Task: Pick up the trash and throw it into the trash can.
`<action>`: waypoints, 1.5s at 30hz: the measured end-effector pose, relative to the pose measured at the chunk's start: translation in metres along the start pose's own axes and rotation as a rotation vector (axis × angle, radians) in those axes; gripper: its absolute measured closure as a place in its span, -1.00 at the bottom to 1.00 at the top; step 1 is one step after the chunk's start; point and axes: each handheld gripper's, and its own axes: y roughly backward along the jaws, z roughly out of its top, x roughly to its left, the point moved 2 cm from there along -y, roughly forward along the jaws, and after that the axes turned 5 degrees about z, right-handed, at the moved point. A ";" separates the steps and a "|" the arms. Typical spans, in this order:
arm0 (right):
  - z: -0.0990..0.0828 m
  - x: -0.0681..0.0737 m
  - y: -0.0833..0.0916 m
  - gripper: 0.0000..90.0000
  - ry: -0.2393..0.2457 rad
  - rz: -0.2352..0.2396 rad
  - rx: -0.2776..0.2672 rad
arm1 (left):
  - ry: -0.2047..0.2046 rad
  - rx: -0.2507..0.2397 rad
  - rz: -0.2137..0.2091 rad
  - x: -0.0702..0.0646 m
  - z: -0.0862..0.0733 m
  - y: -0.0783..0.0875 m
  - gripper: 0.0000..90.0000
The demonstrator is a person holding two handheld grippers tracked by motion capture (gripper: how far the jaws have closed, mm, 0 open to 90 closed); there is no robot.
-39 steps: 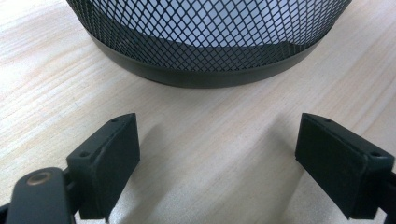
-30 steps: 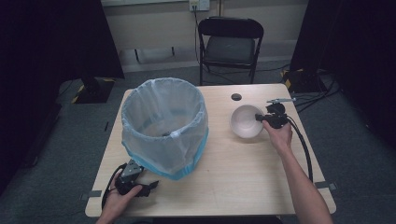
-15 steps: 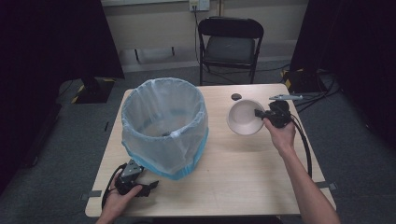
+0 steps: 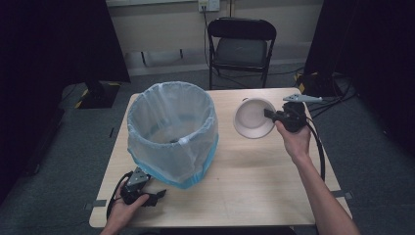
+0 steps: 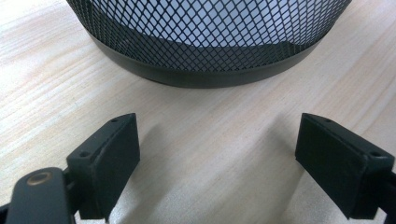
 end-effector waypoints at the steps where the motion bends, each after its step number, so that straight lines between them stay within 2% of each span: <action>1: 0.003 0.002 0.002 0.94 0.004 0.004 -0.008 | 0.000 0.000 0.000 0.000 0.000 0.000 -0.70; 5: 0.017 0.004 0.011 0.94 0.011 0.011 -0.043 | 0.000 0.000 0.000 0.000 0.000 0.000 -0.70; 10: 0.034 0.012 0.016 0.94 0.040 0.023 -0.063 | 0.000 0.000 0.000 0.000 0.000 0.000 -0.70; 15: 0.052 0.029 0.019 0.94 0.066 0.063 -0.104 | 0.000 -0.001 0.000 0.000 0.000 0.000 -0.70; 25: 0.079 0.047 0.024 0.94 0.085 0.107 -0.168 | 0.000 0.000 0.000 0.000 0.000 0.000 -0.70; 27: 0.088 0.055 0.025 0.94 0.095 0.125 -0.187 | 0.000 0.000 0.000 0.000 0.000 0.000 -0.70; 40: 0.110 0.079 0.024 0.94 0.119 0.181 -0.225 | 0.000 0.000 0.000 0.000 0.000 0.000 -0.70; 45: 0.122 0.095 0.025 0.94 0.127 0.222 -0.245 | 0.000 0.000 0.000 0.000 0.000 0.000 -0.70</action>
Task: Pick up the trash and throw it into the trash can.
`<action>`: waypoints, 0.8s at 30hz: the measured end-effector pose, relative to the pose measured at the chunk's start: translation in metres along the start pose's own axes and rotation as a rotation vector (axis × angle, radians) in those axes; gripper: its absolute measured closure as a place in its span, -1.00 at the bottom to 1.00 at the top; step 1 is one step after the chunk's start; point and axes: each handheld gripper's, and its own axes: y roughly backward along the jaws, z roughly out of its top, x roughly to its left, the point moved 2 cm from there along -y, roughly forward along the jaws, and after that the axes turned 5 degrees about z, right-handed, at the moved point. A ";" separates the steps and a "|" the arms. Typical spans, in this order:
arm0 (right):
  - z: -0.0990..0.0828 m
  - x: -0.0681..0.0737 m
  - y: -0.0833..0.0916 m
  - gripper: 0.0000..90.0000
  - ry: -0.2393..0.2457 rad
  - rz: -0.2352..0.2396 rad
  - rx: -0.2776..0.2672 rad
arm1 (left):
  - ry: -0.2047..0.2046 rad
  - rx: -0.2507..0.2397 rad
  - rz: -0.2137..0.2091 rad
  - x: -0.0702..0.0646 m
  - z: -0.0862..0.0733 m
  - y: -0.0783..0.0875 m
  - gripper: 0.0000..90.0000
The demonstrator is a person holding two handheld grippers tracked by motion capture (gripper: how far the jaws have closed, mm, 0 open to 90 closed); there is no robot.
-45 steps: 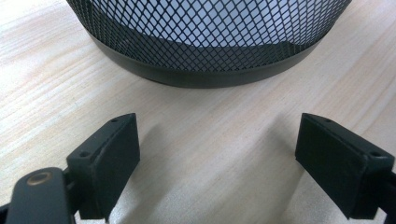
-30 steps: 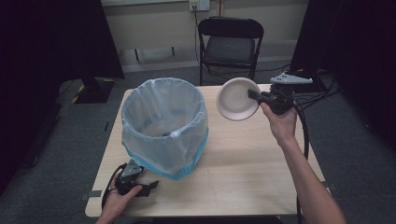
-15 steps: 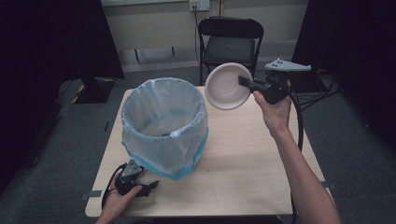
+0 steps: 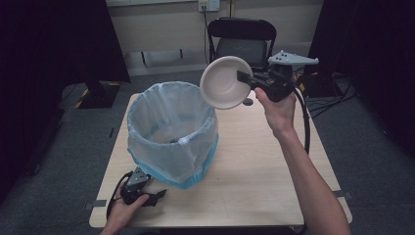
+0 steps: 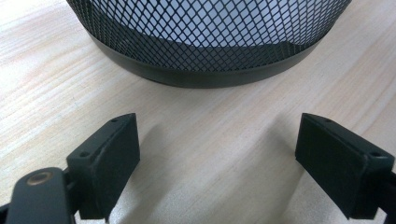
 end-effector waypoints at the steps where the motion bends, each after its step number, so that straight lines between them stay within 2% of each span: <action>1: 0.001 0.002 -0.001 0.94 0.000 0.004 -0.002 | 0.000 0.000 0.000 0.000 0.000 0.000 -0.70; 5: 0.006 0.014 -0.010 0.94 0.006 0.041 -0.010 | 0.000 -0.001 0.000 0.000 0.000 0.000 -0.70; 14: 0.002 0.044 -0.039 0.94 0.013 0.131 0.012 | 0.000 0.000 0.000 0.000 0.000 0.000 -0.70; 16: 0.002 0.046 -0.042 0.94 0.012 0.139 0.012 | 0.000 0.000 0.000 0.000 0.000 0.000 -0.70; 17: 0.002 0.052 -0.050 0.94 0.015 0.151 0.024 | 0.000 0.000 0.000 0.000 0.000 0.000 -0.70; 24: -0.003 0.066 -0.074 0.94 0.033 0.185 0.070 | 0.000 0.000 0.000 0.000 0.000 0.000 -0.70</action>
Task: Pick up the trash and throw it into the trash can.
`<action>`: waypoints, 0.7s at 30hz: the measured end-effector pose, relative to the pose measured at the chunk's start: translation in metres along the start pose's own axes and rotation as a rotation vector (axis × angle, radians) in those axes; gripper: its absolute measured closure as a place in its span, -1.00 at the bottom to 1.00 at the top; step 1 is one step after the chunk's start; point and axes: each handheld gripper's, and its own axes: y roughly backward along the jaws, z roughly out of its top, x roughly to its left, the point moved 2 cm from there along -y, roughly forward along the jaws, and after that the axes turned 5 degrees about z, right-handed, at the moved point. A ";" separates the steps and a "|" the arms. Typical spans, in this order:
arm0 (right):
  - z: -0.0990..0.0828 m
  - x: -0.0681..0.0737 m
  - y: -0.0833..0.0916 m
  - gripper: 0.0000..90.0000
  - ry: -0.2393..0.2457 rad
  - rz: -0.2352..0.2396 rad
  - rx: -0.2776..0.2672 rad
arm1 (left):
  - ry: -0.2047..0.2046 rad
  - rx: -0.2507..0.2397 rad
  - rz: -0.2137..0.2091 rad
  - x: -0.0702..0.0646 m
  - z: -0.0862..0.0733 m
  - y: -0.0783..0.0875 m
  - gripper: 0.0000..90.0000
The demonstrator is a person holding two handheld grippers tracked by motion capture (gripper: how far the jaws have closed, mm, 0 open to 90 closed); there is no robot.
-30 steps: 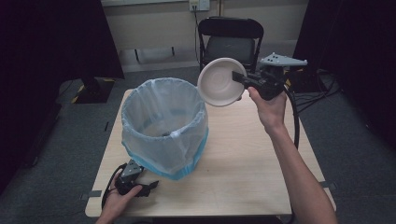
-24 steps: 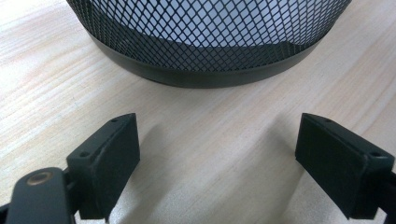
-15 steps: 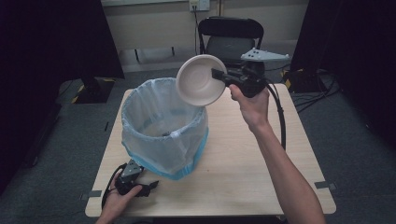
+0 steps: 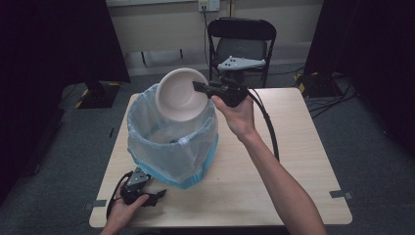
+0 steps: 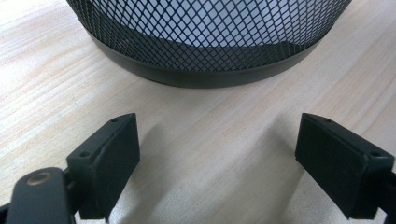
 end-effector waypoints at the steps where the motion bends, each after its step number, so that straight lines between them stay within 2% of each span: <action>1: -0.001 0.001 -0.004 0.94 -0.002 0.004 0.010 | 0.000 0.000 0.000 0.000 0.000 0.000 -0.70; 8: -0.011 0.002 -0.025 0.92 -0.001 0.023 0.076 | 0.000 0.000 0.000 0.000 0.000 0.000 -0.70; 12: -0.013 0.002 -0.030 0.87 0.002 0.028 0.093 | -0.001 0.000 0.000 0.000 0.000 0.000 -0.70; 21: -0.016 0.002 -0.036 0.56 0.007 0.014 0.117 | 0.000 0.000 0.000 0.000 0.000 0.000 -0.70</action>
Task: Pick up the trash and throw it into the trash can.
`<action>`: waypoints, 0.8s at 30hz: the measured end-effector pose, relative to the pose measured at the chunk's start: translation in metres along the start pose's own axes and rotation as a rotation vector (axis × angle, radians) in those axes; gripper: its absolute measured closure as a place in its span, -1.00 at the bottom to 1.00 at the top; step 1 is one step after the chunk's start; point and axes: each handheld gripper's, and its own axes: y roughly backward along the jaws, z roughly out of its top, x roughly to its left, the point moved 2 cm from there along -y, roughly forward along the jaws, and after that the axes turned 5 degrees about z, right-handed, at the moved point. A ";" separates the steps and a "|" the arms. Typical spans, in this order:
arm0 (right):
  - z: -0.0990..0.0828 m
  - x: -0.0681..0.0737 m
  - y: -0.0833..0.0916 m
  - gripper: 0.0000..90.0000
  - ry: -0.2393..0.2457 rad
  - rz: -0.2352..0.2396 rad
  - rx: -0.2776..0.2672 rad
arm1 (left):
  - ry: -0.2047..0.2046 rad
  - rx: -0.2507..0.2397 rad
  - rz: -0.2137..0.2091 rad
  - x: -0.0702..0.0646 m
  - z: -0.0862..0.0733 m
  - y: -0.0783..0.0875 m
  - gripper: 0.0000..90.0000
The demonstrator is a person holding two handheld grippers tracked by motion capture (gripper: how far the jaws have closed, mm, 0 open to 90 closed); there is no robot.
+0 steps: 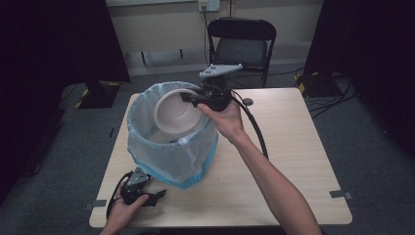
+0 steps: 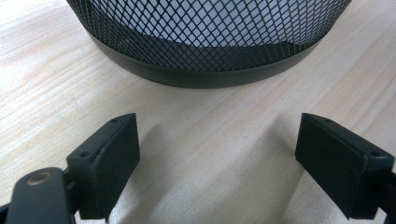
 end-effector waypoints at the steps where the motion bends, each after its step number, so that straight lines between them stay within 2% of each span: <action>1: 0.000 -0.002 0.000 0.35 -0.013 0.011 -0.007 | -0.001 0.000 0.000 0.000 0.000 0.000 -0.70; 11: 0.001 -0.006 0.003 -0.15 -0.032 -0.001 -0.029 | 0.001 -0.001 0.000 0.000 0.000 0.000 -0.70; 19: 0.003 -0.011 0.017 -0.27 -0.008 -0.072 -0.065 | 0.001 0.000 -0.001 0.000 0.000 0.000 -0.70; 24: 0.002 -0.013 0.027 -0.32 -0.006 -0.088 -0.072 | -0.001 0.000 0.000 0.000 0.000 0.000 -0.70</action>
